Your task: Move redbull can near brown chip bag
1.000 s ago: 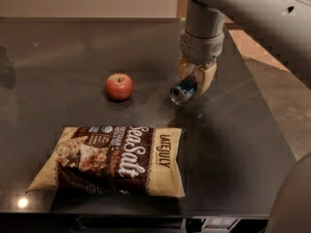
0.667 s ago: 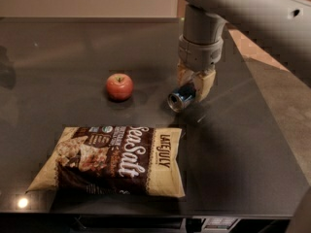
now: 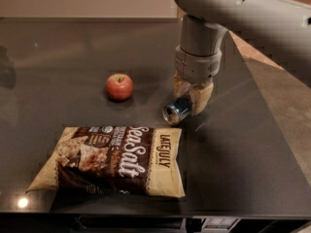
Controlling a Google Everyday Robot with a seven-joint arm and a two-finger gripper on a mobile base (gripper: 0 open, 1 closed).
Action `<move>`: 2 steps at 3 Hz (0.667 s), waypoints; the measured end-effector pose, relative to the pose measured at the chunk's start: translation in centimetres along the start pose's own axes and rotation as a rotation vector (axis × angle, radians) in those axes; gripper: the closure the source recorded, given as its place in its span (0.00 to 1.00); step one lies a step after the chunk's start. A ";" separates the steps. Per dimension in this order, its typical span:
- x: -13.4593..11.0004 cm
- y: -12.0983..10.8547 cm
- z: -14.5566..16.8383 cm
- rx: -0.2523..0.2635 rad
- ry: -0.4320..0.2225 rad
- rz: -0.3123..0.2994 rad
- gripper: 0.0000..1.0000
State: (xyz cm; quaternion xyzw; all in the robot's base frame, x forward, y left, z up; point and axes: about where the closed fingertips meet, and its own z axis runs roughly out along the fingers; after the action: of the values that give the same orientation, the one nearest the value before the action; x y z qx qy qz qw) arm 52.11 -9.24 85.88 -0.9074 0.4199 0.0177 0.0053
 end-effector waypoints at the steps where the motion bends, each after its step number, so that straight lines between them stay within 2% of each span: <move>1: -1.1 0.2 1.0 -0.002 -0.017 0.011 0.60; 2: -1.5 0.1 2.0 -0.003 -0.031 0.026 0.36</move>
Offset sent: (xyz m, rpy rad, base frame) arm -0.0188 0.0116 -0.0299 0.0169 0.0607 -0.0442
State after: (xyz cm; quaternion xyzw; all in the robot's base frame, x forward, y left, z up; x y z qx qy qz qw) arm 51.04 -8.12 83.97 -0.9014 0.4316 0.0324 0.0102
